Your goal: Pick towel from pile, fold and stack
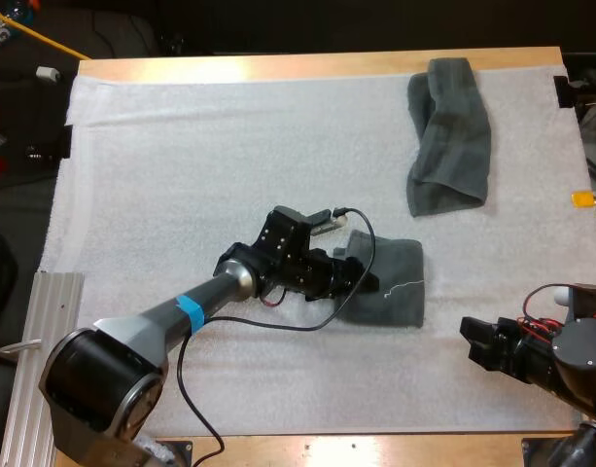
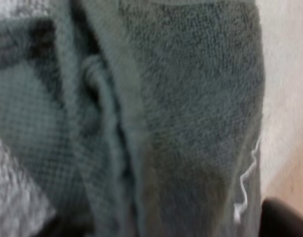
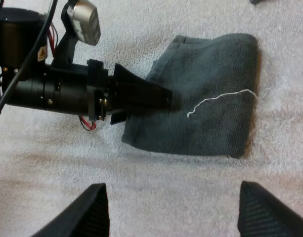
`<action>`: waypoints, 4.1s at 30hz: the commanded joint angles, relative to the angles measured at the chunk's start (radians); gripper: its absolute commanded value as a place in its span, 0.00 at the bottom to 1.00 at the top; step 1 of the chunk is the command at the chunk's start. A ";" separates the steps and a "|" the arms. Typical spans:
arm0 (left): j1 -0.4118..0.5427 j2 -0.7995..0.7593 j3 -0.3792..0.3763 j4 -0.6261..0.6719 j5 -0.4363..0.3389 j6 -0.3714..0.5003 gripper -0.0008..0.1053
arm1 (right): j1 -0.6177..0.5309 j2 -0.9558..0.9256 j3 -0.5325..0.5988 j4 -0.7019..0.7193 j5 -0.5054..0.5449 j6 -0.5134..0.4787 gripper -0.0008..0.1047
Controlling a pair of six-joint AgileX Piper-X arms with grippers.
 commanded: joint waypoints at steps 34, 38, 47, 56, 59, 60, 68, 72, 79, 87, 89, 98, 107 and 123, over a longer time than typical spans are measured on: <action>0.509 -0.267 -0.008 0.737 -0.392 0.708 0.01 | -0.001 -0.005 -0.006 0.004 -0.029 -0.004 0.53; 0.629 -0.282 -0.008 0.761 -0.480 0.720 0.01 | -0.001 -0.005 -0.006 0.004 -0.029 -0.004 0.53; 0.760 -0.305 -0.034 0.766 -0.620 0.777 0.01 | -0.001 -0.005 -0.006 -0.022 -0.050 -0.006 0.53; 0.760 -0.305 -0.069 0.784 -0.765 0.832 0.20 | -0.001 -0.005 -0.006 -0.135 -0.167 -0.015 0.53; 0.760 -0.305 -0.069 0.784 -0.768 0.831 0.43 | -0.001 -0.005 -0.006 -0.140 -0.167 -0.015 0.53; 0.760 -0.305 -0.069 0.784 -0.771 0.831 0.51 | -0.001 -0.005 -0.006 -0.138 -0.167 -0.015 0.53; 0.760 -0.336 -0.069 0.793 -0.871 0.809 0.56 | -0.001 -0.005 -0.006 -0.138 -0.182 -0.015 0.53; 0.760 -0.361 -0.069 0.817 -0.758 0.785 0.56 | -0.001 -0.005 -0.006 -0.138 -0.182 -0.015 0.53; 0.760 -0.357 -0.040 0.819 -0.616 0.761 0.56 | -0.001 -0.005 -0.006 -0.138 -0.182 -0.015 0.53; 0.760 -0.273 0.042 0.720 -0.587 0.742 0.56 | -0.001 -0.005 -0.006 -0.138 -0.182 -0.013 0.53; 0.760 -0.251 0.036 0.721 -0.587 0.743 0.56 | -0.001 -0.005 -0.006 -0.138 -0.186 -0.013 0.53; 0.760 -0.246 -0.052 0.672 -0.564 0.733 0.56 | -0.001 -0.005 -0.006 -0.138 -0.186 -0.013 0.53; 0.760 -0.192 -0.061 0.508 -0.545 0.682 0.56 | -0.001 -0.005 -0.006 -0.130 -0.186 -0.011 0.53; 0.760 -0.234 -0.184 0.623 -0.542 0.692 0.56 | -0.001 -0.005 -0.006 -0.130 -0.186 -0.011 0.53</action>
